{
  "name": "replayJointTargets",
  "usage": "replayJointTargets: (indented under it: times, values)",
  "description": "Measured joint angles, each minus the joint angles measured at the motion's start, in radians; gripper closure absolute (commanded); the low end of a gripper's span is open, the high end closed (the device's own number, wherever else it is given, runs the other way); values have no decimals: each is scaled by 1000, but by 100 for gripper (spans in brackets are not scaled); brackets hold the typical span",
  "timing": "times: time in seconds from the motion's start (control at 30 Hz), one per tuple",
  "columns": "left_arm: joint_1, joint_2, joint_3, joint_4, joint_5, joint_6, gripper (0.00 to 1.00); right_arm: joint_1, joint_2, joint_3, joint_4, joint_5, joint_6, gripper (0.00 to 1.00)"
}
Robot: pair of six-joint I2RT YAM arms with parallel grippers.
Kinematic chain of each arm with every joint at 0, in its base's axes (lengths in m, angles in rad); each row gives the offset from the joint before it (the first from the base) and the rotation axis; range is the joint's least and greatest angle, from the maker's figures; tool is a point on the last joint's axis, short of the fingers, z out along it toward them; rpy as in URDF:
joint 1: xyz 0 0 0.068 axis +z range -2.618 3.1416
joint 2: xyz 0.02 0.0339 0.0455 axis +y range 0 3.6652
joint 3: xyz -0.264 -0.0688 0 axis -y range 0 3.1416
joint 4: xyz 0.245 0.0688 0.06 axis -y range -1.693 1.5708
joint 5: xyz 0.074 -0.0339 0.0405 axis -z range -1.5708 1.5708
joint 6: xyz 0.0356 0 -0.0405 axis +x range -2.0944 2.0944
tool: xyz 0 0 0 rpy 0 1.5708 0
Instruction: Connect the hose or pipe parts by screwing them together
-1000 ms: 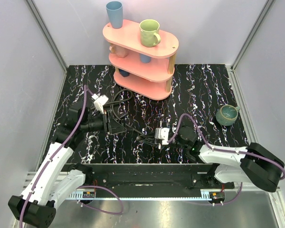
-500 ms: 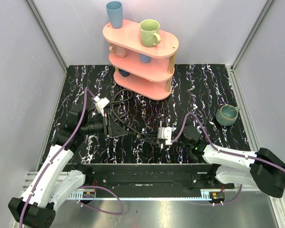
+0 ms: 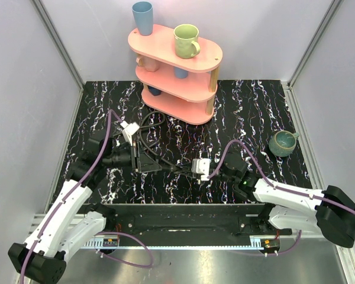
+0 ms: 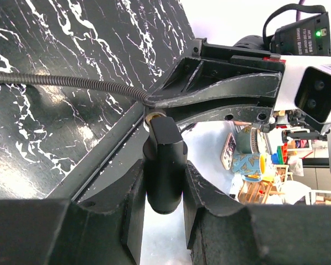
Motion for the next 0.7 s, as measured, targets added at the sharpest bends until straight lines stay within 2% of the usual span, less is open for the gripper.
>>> replayJointTargets:
  times: [0.33, 0.7]
  values:
    - [-5, 48, 111, -98, -54, 17, 100, 0, -33, 2, -10, 47, -59, 100]
    - [-5, 46, 63, -42, -61, -39, 100, 1, -36, 3, -19, 93, -65, 100]
